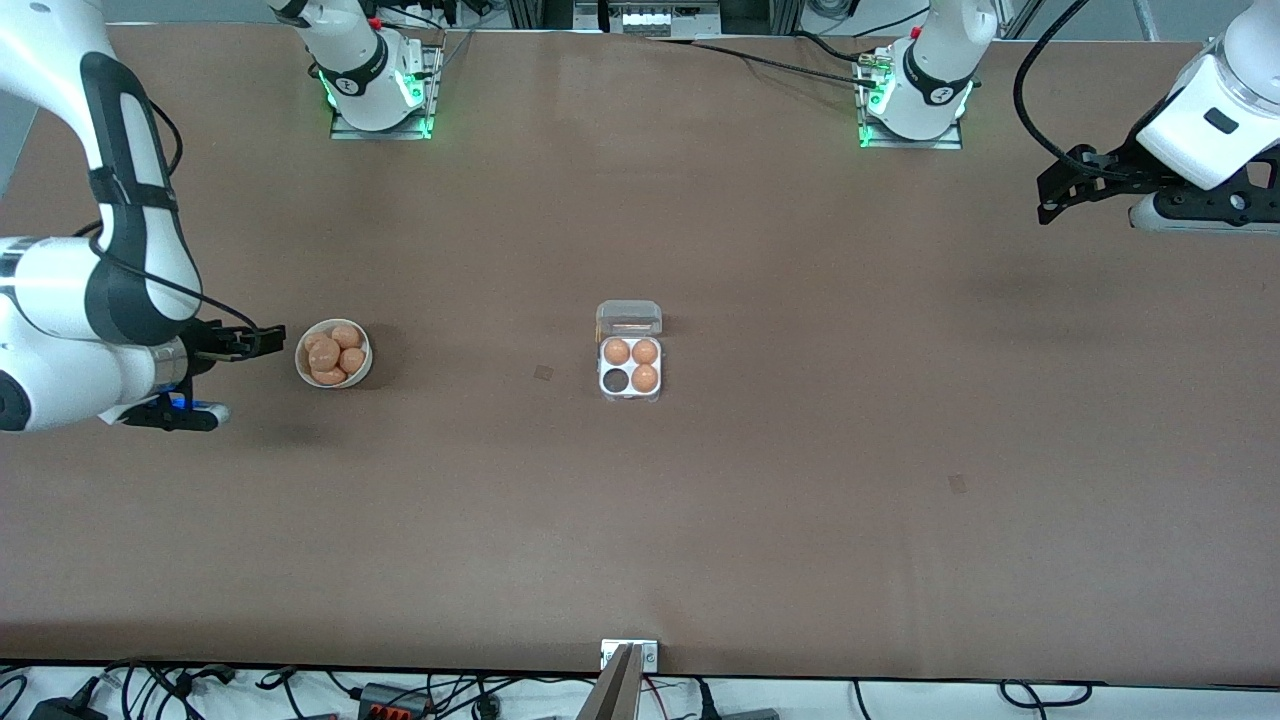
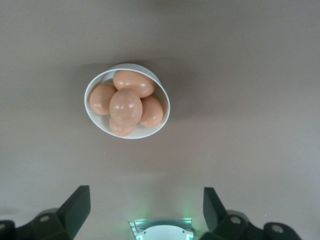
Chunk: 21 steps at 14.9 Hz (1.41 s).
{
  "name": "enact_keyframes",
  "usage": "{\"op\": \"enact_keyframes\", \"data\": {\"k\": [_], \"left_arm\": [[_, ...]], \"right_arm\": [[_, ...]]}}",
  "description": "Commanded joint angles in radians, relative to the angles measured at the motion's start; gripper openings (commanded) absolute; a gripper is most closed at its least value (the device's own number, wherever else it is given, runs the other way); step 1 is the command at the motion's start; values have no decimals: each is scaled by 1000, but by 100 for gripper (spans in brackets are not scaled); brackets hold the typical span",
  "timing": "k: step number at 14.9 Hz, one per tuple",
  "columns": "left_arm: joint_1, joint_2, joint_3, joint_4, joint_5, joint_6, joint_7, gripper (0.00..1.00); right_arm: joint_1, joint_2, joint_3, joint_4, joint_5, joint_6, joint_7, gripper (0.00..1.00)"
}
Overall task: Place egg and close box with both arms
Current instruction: 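Lower the right gripper over the white bowl of eggs, then close the right gripper on one brown egg in the bowl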
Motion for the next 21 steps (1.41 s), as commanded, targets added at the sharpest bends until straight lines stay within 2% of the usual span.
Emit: {"op": "enact_keyframes", "data": {"k": [1,11,18,21], "left_arm": [[12,14,-10,33,-14,-26,0,100],[12,14,-10,33,-14,-26,0,100],[12,14,-12,34,-14,-26,0,100],[12,12,-13,34,-13,-26,0,100]], "right_arm": [[-6,51,3,35,8,-12,-3,100],[3,163,4,35,8,17,17,100],[11,186,6,35,9,41,17,100],[11,200,8,35,9,99,13,100]]}}
